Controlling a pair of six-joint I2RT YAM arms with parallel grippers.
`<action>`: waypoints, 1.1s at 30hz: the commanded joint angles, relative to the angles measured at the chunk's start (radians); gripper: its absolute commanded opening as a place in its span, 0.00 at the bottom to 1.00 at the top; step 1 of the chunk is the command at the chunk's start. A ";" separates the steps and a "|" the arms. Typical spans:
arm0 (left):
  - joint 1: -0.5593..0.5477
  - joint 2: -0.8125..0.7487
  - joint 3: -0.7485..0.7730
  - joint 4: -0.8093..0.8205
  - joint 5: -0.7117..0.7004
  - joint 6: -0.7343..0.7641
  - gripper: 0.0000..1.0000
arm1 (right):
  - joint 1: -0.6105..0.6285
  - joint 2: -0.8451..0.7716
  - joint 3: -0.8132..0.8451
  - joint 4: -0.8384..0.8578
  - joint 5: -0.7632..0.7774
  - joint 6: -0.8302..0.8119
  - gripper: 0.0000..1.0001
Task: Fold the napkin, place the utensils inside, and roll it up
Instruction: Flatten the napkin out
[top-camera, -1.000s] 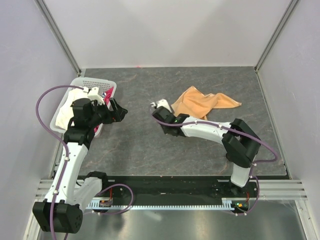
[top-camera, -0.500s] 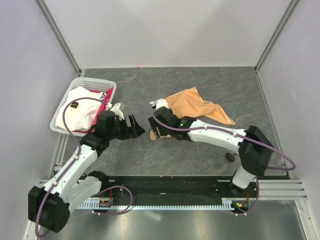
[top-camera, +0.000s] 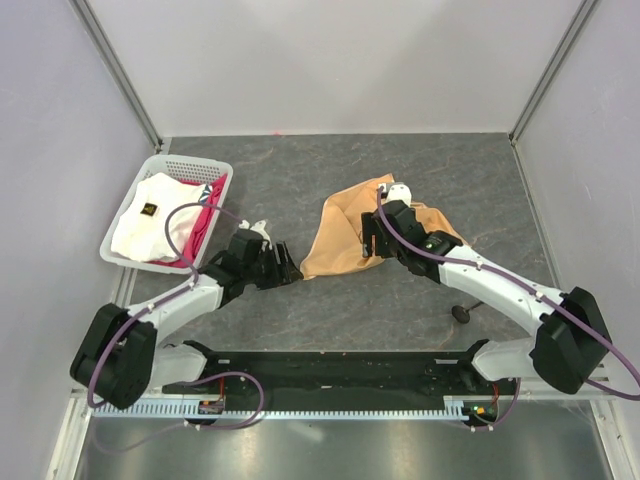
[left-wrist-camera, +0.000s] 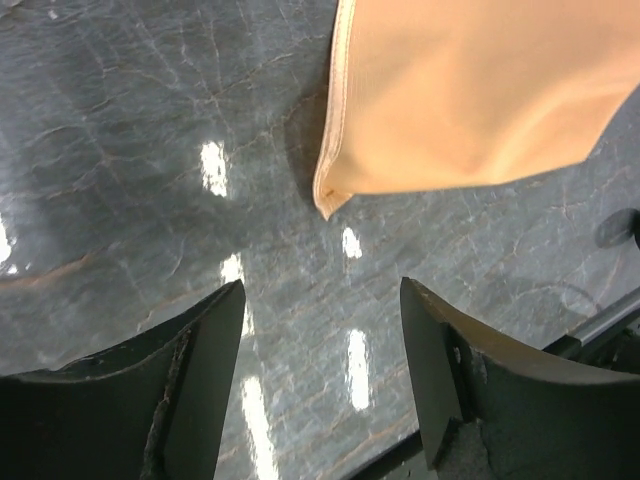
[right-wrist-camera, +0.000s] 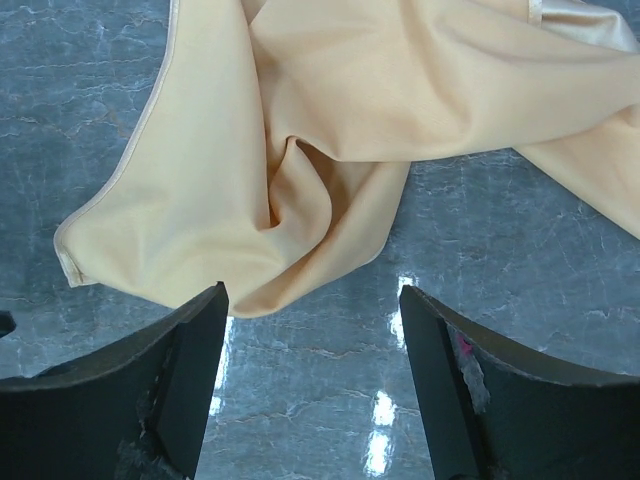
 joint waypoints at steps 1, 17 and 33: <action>-0.010 0.060 -0.004 0.146 -0.036 -0.044 0.69 | -0.011 -0.041 -0.008 0.015 -0.002 0.018 0.78; -0.031 0.272 0.005 0.357 -0.026 -0.034 0.68 | -0.014 -0.064 -0.028 0.025 -0.022 0.021 0.80; -0.074 0.364 0.077 0.445 0.039 -0.055 0.02 | -0.017 -0.067 -0.054 0.025 -0.030 0.019 0.82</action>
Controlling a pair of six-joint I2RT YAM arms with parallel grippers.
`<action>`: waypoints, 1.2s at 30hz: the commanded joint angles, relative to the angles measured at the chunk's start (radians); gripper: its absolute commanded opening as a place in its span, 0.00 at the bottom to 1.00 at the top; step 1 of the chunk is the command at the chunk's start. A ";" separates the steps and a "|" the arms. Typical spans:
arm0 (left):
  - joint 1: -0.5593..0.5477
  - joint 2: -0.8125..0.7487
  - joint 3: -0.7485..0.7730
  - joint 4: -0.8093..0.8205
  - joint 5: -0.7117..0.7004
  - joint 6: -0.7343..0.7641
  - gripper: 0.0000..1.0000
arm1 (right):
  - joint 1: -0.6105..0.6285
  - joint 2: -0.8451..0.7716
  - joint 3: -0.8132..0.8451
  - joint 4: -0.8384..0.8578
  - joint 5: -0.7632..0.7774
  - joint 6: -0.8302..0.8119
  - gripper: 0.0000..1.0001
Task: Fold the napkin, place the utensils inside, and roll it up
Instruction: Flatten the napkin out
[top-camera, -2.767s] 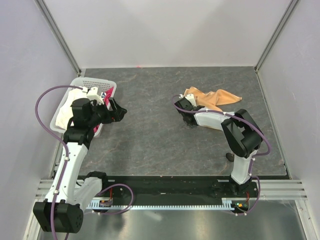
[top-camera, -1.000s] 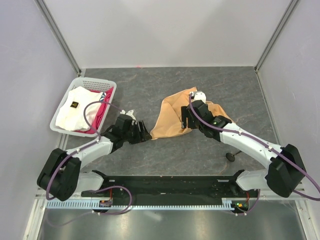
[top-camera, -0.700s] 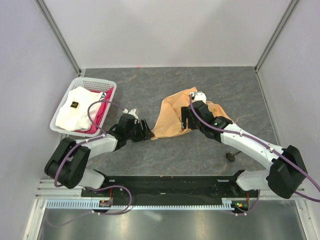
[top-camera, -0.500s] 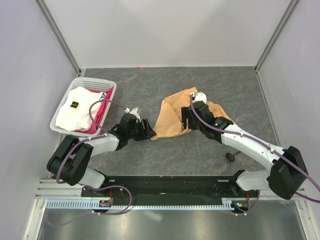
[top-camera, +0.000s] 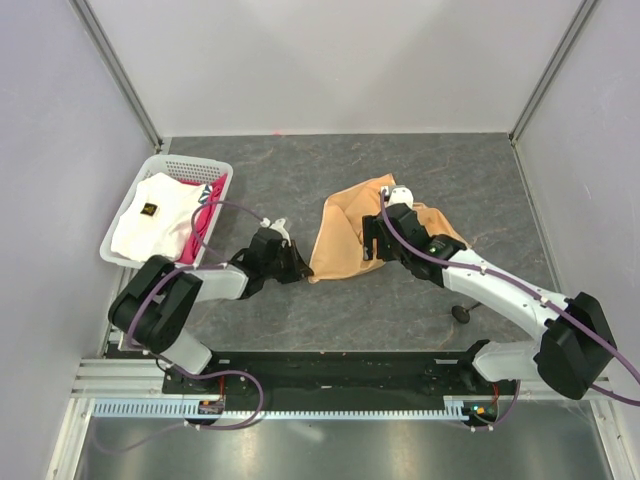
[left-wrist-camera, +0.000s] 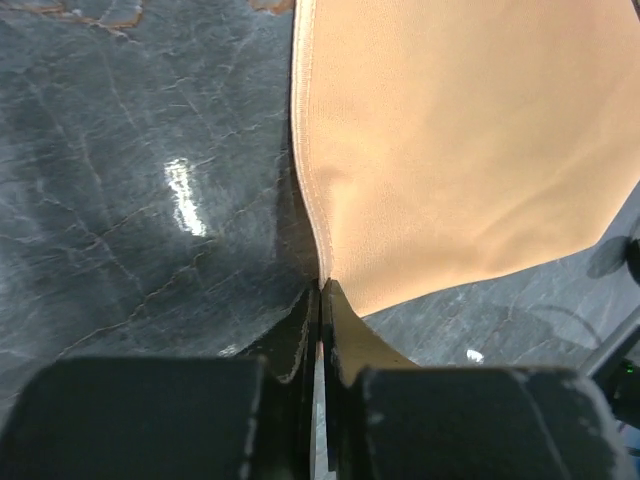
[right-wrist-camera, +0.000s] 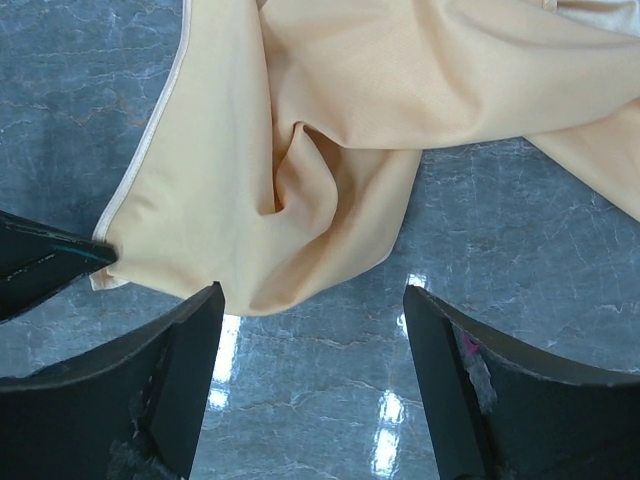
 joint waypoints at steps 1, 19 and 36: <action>-0.007 -0.008 0.075 0.003 0.032 -0.007 0.02 | -0.008 -0.034 -0.023 0.011 0.011 0.018 0.82; 0.128 -0.613 0.498 -0.640 0.000 0.168 0.02 | -0.258 0.093 0.044 0.050 -0.249 0.000 0.86; 0.165 -0.538 0.600 -0.654 0.110 0.182 0.02 | 0.243 0.247 0.048 0.342 -0.180 0.002 0.86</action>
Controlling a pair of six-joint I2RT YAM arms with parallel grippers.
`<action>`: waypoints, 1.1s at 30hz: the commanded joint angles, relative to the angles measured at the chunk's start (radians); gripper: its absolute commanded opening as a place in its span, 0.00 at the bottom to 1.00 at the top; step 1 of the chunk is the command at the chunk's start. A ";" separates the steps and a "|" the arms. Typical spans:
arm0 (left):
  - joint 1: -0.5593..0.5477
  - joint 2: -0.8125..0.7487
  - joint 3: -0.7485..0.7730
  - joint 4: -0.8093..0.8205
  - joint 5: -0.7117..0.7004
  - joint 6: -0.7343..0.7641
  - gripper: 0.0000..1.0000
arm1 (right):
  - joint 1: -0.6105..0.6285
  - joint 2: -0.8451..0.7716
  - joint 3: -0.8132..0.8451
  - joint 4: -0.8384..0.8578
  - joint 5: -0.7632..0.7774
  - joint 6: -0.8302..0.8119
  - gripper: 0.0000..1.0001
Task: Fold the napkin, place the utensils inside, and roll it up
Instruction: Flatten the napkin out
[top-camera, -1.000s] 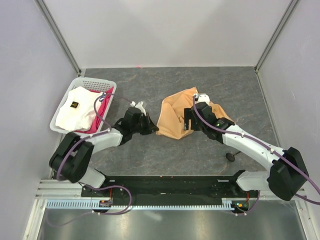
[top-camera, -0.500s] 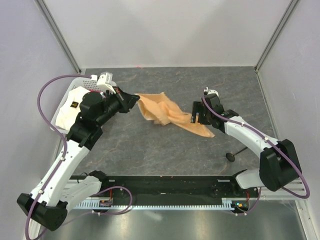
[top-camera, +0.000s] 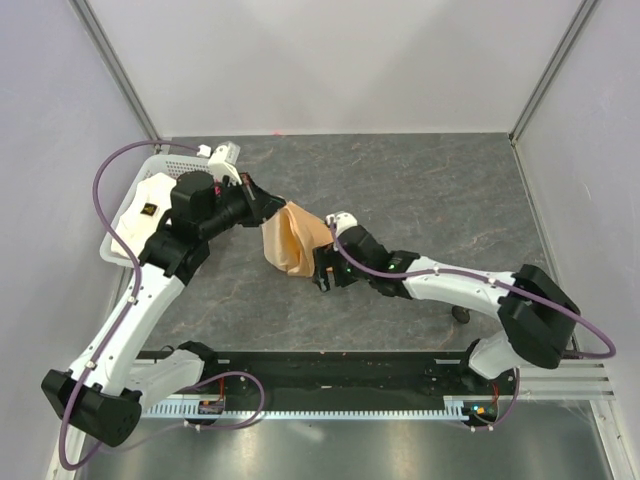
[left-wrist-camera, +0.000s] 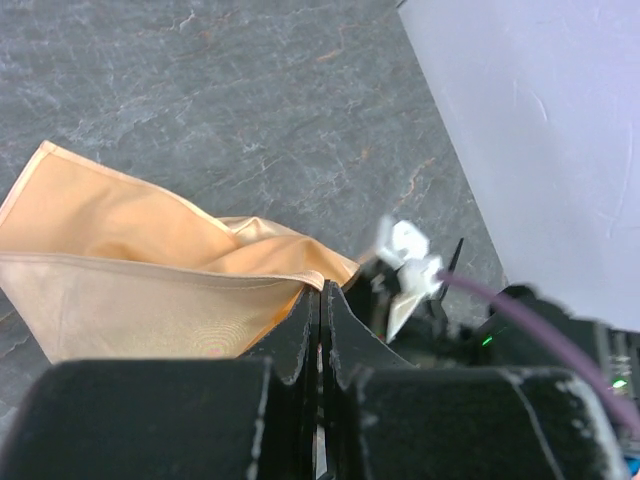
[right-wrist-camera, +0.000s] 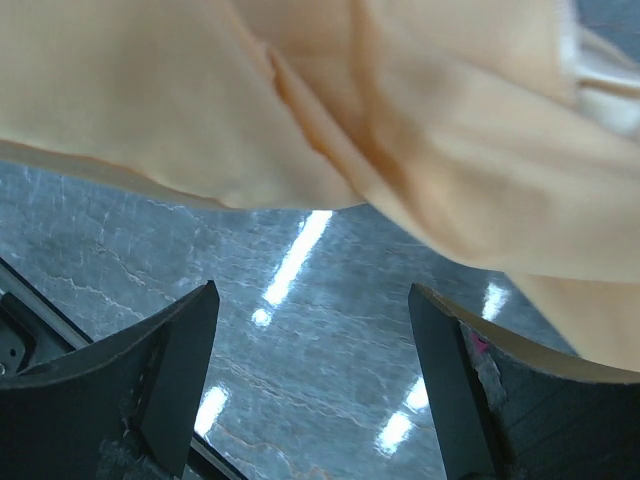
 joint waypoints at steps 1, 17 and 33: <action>0.012 0.004 0.058 0.016 0.044 0.036 0.02 | 0.048 0.065 0.101 0.065 0.086 -0.014 0.86; 0.215 0.123 0.241 -0.001 0.041 0.030 0.02 | -0.005 0.136 0.325 -0.076 0.394 -0.200 0.00; 0.282 0.150 0.290 -0.002 0.066 0.051 0.02 | -0.183 -0.067 0.547 -0.322 0.440 -0.338 0.23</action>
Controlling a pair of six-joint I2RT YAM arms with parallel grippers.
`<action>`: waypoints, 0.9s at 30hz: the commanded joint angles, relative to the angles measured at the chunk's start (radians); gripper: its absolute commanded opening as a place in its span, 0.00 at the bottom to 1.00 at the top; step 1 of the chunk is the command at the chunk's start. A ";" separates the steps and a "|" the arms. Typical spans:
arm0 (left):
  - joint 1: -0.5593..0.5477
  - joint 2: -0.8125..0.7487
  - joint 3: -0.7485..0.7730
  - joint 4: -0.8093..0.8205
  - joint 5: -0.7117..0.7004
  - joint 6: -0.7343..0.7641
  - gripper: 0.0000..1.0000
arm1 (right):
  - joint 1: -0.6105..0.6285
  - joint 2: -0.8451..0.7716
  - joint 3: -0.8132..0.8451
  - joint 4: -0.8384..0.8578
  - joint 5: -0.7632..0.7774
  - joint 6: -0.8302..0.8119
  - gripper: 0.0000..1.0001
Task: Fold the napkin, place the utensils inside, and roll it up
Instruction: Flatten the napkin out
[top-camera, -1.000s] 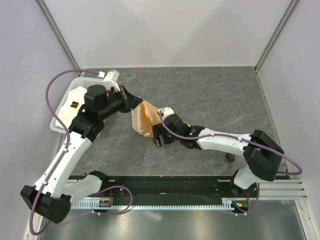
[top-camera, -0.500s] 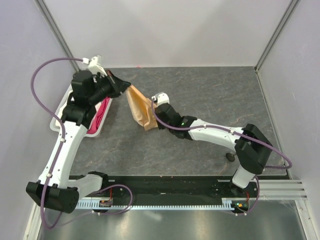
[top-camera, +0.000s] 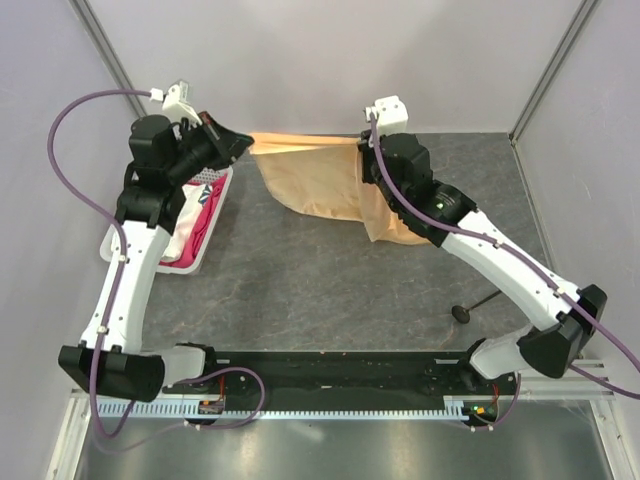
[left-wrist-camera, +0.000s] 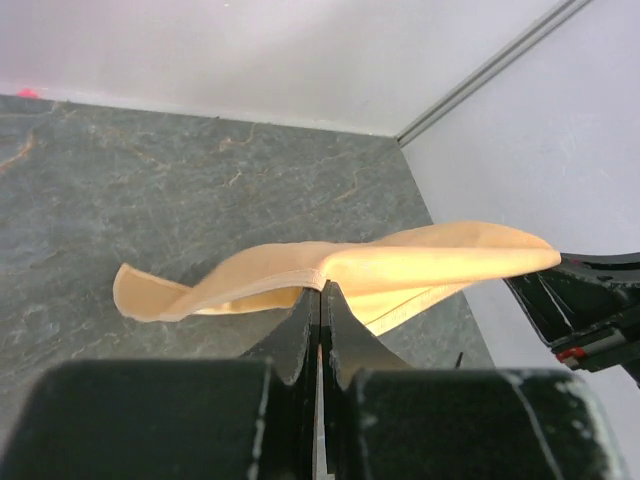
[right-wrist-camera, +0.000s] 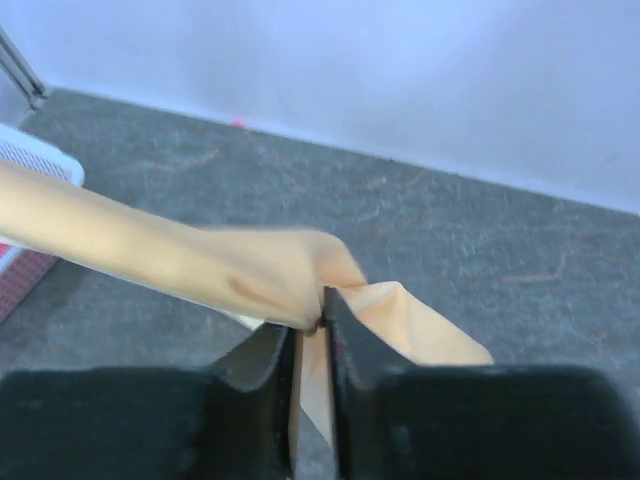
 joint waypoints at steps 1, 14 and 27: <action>0.018 -0.122 -0.157 0.004 -0.061 0.055 0.02 | -0.010 -0.057 -0.147 -0.158 0.001 0.095 0.30; 0.019 -0.329 -0.659 -0.147 -0.141 0.209 0.02 | -0.151 -0.188 -0.658 -0.275 -0.217 0.470 0.79; 0.021 -0.332 -0.655 -0.164 -0.150 0.246 0.02 | -0.341 0.028 -0.658 0.024 -0.383 0.419 0.58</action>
